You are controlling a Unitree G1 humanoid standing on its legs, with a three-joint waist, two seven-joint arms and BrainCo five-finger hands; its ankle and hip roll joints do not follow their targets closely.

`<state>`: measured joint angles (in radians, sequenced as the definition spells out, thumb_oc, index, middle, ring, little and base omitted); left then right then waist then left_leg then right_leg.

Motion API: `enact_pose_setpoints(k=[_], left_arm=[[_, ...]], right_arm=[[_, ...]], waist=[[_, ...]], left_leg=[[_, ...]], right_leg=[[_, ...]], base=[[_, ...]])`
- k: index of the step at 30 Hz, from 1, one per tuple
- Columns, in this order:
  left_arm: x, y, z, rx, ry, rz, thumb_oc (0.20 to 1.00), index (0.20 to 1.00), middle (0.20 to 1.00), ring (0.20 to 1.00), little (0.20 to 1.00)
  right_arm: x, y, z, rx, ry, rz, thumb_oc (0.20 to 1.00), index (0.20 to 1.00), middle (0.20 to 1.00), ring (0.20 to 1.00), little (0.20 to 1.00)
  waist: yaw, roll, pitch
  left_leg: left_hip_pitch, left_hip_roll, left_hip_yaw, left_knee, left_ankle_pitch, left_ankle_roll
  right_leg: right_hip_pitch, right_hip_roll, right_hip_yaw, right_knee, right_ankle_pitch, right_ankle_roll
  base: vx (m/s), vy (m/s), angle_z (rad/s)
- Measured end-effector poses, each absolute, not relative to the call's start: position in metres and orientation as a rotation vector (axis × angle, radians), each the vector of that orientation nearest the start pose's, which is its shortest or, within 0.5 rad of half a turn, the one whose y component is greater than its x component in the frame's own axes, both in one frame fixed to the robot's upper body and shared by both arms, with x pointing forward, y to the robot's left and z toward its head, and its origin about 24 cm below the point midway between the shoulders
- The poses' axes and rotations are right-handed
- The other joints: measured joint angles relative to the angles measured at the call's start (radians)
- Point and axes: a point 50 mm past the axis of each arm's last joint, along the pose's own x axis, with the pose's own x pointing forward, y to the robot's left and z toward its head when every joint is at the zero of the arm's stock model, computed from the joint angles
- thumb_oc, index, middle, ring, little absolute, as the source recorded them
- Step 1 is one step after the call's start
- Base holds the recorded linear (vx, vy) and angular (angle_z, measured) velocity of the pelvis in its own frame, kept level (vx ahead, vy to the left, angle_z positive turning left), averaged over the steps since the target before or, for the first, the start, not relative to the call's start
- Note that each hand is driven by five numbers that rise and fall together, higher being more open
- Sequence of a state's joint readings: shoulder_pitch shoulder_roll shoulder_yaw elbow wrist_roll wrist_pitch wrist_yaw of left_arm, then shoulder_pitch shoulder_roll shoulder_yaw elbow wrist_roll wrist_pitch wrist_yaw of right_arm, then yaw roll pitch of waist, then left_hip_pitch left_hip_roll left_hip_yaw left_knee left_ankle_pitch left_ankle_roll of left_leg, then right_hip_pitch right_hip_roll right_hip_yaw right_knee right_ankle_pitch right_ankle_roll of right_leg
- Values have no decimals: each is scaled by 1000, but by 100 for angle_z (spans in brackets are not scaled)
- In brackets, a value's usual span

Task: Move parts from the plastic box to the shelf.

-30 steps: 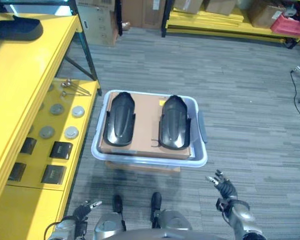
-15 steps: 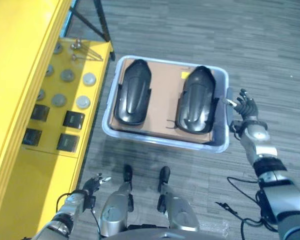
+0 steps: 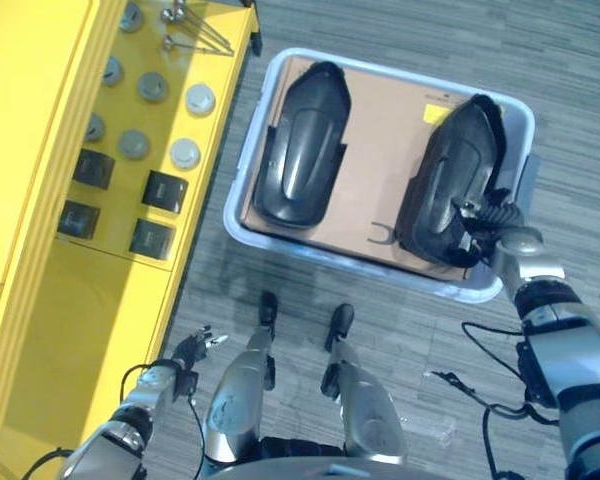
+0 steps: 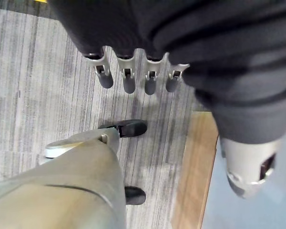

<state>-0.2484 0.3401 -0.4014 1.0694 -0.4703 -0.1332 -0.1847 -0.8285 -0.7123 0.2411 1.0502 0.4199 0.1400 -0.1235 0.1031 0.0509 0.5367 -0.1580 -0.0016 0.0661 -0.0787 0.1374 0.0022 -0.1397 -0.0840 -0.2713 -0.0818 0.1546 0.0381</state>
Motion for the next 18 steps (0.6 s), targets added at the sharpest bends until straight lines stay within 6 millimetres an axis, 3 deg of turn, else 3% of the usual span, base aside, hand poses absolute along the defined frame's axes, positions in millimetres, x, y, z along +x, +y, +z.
enact_pose_setpoints(k=[10,14,16,18], left_arm=[[229,216,-92,70,647,-139,1000,1000,1000,1000,1000],[250,219,-59,54,472,-113,1000,1000,1000,1000,1000],[258,214,-25,69,340,-171,1000,1000,1000,1000,1000],[263,210,9,81,218,-225,1000,1000,1000,1000,1000]], right_arm=[[342,-348,94,-407,420,-467,200,200,200,200,200],[333,-343,84,-466,345,-446,200,200,200,200,200],[325,-332,88,-523,252,-431,200,200,200,200,200],[312,-328,85,-587,210,-423,200,200,200,200,200]], waist=[[8,1,-2],[-5,0,-25],[-10,-2,-33],[-11,-1,-89]], left_leg=[[66,1,-19,-1,7,-5],[99,6,-17,-1,-2,-14],[120,10,-15,-1,-5,-18],[142,12,-15,-7,-14,-20]], right_leg=[[76,0,-21,-1,-2,2],[110,2,-20,0,-2,2],[132,6,-22,0,-1,1],[155,8,-21,0,-7,3]], base=[[-13,-8,5],[10,-63,-1],[34,-72,0],[71,-80,-2]])
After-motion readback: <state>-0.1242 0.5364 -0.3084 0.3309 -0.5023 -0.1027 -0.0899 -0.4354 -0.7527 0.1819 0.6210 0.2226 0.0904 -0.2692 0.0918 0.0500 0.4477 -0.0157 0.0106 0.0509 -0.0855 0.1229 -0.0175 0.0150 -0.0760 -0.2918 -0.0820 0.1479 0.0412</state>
